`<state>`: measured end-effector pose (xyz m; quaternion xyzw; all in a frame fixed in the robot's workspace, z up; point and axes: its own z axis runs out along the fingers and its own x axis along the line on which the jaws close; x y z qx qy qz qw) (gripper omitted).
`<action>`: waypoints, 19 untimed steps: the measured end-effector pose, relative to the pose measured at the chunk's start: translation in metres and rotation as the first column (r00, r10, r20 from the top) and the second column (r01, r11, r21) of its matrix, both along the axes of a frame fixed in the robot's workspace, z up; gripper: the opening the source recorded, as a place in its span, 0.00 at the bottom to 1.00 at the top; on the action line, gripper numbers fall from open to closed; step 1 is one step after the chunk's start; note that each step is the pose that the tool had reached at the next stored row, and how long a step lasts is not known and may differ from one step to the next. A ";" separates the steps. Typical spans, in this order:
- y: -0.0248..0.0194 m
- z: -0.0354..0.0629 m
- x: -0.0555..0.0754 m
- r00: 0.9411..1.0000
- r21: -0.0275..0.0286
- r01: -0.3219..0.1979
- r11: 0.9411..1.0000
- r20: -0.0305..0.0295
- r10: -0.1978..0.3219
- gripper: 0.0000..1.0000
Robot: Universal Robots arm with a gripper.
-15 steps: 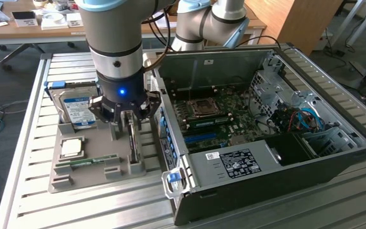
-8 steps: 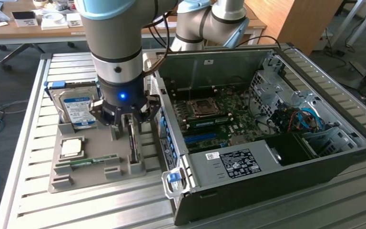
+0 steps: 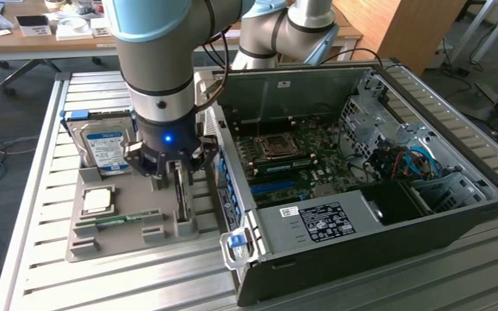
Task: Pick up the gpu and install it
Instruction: 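Pick up the gpu and move the gpu toward the slot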
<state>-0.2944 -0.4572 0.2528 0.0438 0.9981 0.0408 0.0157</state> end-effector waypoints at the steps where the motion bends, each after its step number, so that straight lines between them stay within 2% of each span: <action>1: 0.0000 -0.0014 0.000 1.000 0.000 0.000 1.000 0.000 0.000 0.47; 8: 0.0000 -0.0069 0.000 1.000 0.000 0.000 1.000 0.000 0.000 0.47; 14: 0.0000 -0.0162 0.000 1.000 0.000 0.000 1.000 0.000 0.000 0.47; 19: 0.0007 -0.0174 0.000 1.000 0.000 0.000 1.000 0.000 0.000 0.47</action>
